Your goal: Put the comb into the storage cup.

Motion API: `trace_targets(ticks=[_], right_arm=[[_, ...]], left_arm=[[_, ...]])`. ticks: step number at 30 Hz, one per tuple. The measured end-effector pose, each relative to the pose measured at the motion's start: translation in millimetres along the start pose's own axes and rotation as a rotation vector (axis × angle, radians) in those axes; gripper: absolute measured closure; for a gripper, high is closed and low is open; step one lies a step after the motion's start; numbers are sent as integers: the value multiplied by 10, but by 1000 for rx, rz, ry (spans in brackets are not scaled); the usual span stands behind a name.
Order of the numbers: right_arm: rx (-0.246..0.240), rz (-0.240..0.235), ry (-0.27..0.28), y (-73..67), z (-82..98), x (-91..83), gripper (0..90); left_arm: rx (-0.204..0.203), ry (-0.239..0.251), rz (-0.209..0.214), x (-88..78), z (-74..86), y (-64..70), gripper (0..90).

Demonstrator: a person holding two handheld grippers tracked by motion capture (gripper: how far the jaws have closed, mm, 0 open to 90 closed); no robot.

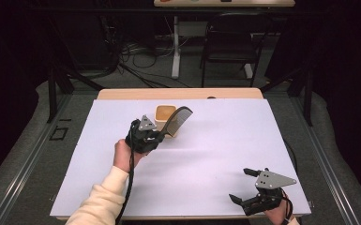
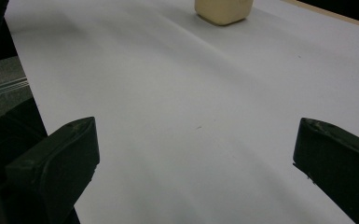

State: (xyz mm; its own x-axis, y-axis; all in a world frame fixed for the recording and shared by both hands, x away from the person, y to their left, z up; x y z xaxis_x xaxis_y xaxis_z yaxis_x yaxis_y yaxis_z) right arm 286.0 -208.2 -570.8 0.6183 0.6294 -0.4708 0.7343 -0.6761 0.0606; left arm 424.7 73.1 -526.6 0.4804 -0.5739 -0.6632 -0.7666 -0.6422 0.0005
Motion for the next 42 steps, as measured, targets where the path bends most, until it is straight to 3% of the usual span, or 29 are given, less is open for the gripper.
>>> trace_targets(ticks=[11, 25, 42], right_arm=[[0, 1, 1, 0, -1, -1, 0], [5, 0, -2, -6, -3, 6, 0], [13, -1, -2, -14, -2, 7, 0]], left_arm=[[-9, 21, -18, -70, -58, -61, 718], [-20, 87, -49, -167, -231, -160, 719], [-58, 152, -72, -193, -301, -273, 719]])
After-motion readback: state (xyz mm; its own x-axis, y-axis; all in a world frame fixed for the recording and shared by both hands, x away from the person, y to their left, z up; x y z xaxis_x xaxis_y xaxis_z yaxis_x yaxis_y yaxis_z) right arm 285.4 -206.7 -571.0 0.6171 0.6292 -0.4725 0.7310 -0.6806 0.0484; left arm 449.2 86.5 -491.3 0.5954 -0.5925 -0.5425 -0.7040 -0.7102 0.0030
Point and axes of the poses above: each handheld gripper's, and its own axes: x roughly forward along the jaws, z roughly out of its underside, y roughly to its right, the point moved 9 cm from there along x, roughly forward along the jaws, and after that the axes turned 5 degrees about z, right-handed, at the moved point
